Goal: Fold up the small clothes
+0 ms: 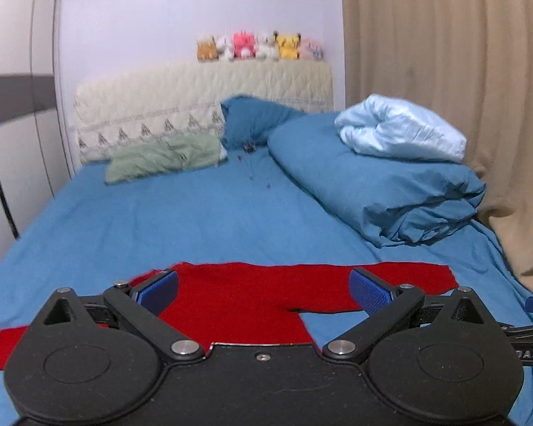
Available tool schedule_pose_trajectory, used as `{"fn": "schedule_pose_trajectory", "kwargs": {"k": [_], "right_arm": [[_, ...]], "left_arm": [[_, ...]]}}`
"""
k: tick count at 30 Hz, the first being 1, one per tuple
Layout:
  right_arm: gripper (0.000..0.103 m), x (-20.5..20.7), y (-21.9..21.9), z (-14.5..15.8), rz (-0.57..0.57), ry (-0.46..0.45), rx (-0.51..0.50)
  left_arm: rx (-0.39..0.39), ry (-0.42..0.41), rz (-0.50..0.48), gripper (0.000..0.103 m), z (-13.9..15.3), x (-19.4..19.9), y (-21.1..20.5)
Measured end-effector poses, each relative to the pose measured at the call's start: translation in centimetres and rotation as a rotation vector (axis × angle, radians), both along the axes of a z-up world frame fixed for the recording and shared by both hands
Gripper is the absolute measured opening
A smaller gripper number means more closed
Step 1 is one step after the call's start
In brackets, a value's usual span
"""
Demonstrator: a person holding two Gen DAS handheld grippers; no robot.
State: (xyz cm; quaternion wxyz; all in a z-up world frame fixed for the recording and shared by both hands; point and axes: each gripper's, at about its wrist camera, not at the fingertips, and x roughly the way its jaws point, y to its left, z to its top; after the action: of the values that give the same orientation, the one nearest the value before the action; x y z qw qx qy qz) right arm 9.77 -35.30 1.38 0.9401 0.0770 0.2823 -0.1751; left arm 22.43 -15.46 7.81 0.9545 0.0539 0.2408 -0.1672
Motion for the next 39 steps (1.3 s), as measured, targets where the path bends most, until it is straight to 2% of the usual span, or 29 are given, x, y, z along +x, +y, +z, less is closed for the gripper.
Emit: {"fn": "schedule_pose_trajectory", "kwargs": {"k": [4,7,12,17,20,22,26,28,29,30,31,32,34,36,39], "right_arm": [[0.103,3.9,-4.3,-2.5,-0.037,0.002,0.035],[0.103,6.5,-7.4,-5.1,-0.075,0.015,0.04],[0.103,9.4,-13.6,-11.1,-0.112,0.011,0.214],[0.103,12.5,-17.4,-16.2,-0.128,-0.023,0.337],[0.103,14.6,-19.1,-19.0,-0.181,-0.048,0.382],[0.093,15.9,-20.1,-20.5,-0.212,-0.047,0.4],[0.087,17.8,-21.2,-22.4,-0.256,-0.087,0.389],[0.074,18.6,-21.3,-22.6,-0.269,-0.097,0.363],[0.071,18.9,-21.2,-22.7,-0.281,-0.1,0.347],[0.064,19.3,-21.3,-22.8,-0.296,-0.104,0.335],[0.051,19.5,-21.4,-22.9,-0.311,-0.11,0.328],[0.046,19.7,-21.5,-23.0,-0.327,-0.117,0.324],[0.028,19.8,-21.9,-23.0,-0.357,-0.13,0.333],[0.021,19.8,-22.2,-22.8,-0.369,-0.145,0.349],[0.02,20.5,-21.9,-21.4,-0.334,-0.147,0.323]], "left_arm": [[0.002,0.079,-0.002,0.103,-2.7,6.1,-3.1],[0.031,0.124,0.015,0.103,-5.4,10.3,-5.2],[0.041,0.205,0.051,0.103,-10.9,16.1,-7.0],[0.019,0.305,0.089,0.103,-16.5,21.6,-7.7],[0.015,0.343,0.093,0.102,-19.3,24.0,-8.2],[0.029,0.346,0.083,0.102,-20.6,24.7,-8.4],[0.041,0.361,0.073,0.102,-22.7,26.3,-9.1],[0.042,0.374,0.064,0.102,-23.5,27.0,-9.3],[0.047,0.381,0.055,0.102,-23.8,27.2,-9.6],[0.055,0.385,0.045,0.102,-24.2,27.5,-9.8],[0.064,0.391,0.042,0.103,-24.5,27.8,-10.2],[0.068,0.387,0.043,0.103,-24.8,27.9,-10.3],[0.057,0.369,0.04,0.103,-24.9,28.1,-10.1],[0.04,0.373,0.038,0.103,-24.8,28.0,-9.6],[0.001,0.381,0.035,0.101,-23.6,27.6,-8.2]]}}
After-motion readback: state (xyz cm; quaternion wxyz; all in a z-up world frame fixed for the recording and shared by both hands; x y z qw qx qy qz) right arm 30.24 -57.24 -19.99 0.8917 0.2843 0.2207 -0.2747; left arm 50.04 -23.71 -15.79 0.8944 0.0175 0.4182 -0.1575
